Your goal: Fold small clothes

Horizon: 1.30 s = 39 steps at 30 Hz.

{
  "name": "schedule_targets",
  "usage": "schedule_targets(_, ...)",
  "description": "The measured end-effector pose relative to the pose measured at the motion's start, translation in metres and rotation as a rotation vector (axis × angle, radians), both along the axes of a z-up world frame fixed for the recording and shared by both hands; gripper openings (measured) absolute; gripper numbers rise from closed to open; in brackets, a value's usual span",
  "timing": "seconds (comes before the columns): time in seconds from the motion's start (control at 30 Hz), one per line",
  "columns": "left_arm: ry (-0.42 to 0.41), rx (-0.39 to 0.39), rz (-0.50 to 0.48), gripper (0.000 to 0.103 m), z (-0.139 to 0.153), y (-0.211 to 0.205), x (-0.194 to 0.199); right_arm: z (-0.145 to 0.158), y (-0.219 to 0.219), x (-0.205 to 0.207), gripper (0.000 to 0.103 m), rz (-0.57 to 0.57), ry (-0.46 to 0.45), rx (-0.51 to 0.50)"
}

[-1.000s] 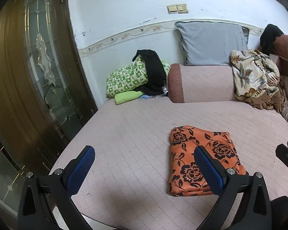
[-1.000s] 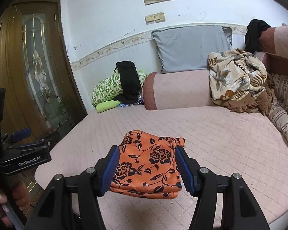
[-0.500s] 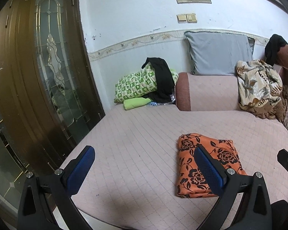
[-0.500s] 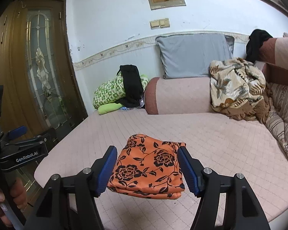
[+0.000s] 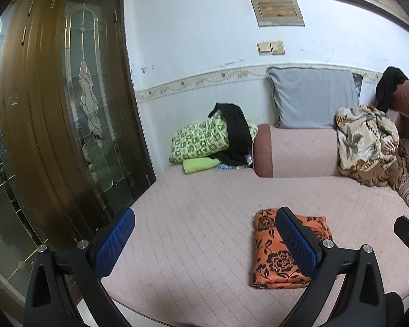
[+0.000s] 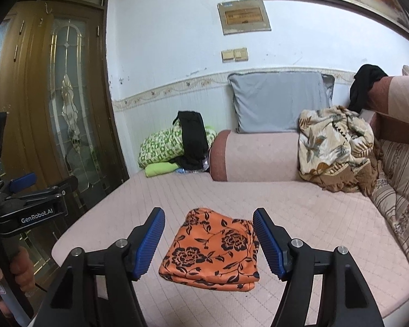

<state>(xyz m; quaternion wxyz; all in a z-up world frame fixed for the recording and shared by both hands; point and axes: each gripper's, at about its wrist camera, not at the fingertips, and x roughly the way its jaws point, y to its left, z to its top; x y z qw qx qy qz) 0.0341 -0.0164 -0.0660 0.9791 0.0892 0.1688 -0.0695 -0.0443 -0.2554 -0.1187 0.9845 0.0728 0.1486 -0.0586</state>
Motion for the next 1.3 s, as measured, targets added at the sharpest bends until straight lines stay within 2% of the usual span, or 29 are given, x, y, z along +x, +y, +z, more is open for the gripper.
schedule_targets(0.27, -0.028, -0.011, 0.001, 0.103, 0.019, 0.004, -0.009, 0.021, 0.011, -0.013, 0.075, 0.002, -0.048, -0.029)
schedule_targets(0.47, -0.032, -0.001, 0.015, 0.103, 0.029, 0.001, -0.008, 0.035, 0.006, -0.014, 0.075, 0.006, -0.077, 0.032)
schedule_targets(0.7, -0.036, 0.004, 0.032, 0.103, 0.037, -0.006, -0.007, 0.048, 0.005, -0.008, 0.075, 0.030, -0.094, 0.041)
schedule_targets(1.0, -0.028, 0.018, 0.008, 0.103, 0.040, -0.022, 0.001, 0.039, -0.005, 0.005, 0.078, 0.025, -0.059, 0.049)
schedule_targets(1.3, 0.018, 0.006, -0.048, 0.103, 0.032, -0.041, 0.037, 0.017, -0.020, 0.042, 0.078, 0.003, 0.009, 0.050)
